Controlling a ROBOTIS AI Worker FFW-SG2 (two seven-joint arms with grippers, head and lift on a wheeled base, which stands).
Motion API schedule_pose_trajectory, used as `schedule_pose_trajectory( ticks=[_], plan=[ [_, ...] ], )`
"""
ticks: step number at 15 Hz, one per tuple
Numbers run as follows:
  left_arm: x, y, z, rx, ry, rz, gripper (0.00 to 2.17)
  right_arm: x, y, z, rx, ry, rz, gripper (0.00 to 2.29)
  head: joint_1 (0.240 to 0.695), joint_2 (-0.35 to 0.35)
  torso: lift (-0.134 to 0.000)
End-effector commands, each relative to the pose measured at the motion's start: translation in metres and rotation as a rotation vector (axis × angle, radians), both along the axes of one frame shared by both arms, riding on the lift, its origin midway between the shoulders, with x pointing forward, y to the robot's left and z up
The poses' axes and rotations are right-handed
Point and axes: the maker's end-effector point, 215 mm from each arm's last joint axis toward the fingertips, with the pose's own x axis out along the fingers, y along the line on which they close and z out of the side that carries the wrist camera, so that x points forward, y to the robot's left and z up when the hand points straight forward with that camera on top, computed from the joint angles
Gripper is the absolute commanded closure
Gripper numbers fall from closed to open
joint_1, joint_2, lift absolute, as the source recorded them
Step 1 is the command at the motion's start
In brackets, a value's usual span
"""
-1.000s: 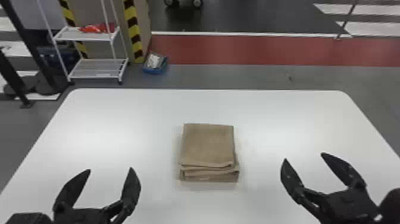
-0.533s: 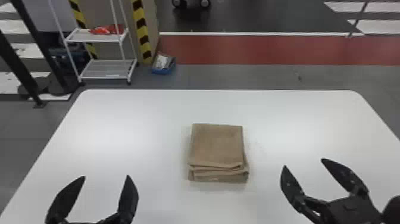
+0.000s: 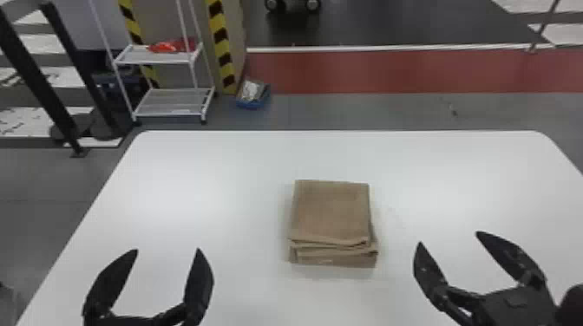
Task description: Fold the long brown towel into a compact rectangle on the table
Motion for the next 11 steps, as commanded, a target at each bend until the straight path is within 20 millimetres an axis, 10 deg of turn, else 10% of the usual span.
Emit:
schedule_pose_trajectory(
  ticks=[1, 11],
  plan=[
    [-0.002, 0.004, 0.0, -0.002, 0.0, 0.005, 0.0, 0.0, 0.005, 0.001, 0.002, -0.005, 0.005, 0.08, 0.695, 0.078, -0.123],
    [-0.011, 0.006, 0.007, -0.013, -0.021, 0.009, 0.0, -0.007, 0.023, 0.001, -0.006, -0.015, 0.022, 0.08, 0.695, 0.119, -0.123]
  ],
)
